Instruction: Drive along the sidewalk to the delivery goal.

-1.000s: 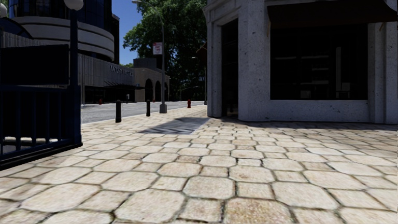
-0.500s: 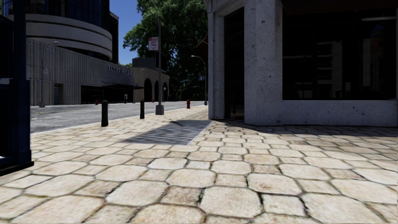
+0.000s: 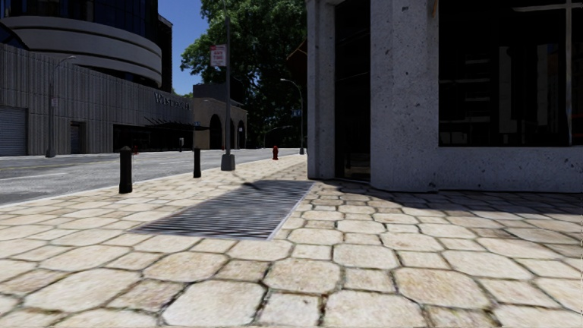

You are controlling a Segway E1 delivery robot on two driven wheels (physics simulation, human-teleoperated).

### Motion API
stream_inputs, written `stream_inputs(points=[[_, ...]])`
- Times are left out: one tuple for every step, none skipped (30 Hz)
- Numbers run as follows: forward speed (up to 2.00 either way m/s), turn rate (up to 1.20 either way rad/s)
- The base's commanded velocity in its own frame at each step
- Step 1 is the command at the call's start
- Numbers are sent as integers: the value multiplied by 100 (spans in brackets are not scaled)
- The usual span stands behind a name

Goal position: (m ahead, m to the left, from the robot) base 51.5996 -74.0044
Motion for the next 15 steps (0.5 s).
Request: stream_inputs(points=[[200, 19], [200, 21], [200, 22], [200, 23], [200, 23], [200, 25], [200, 25], [200, 26], [200, 26], [200, 26], [200, 26], [200, 26], [200, 26], [200, 26], [200, 26]])
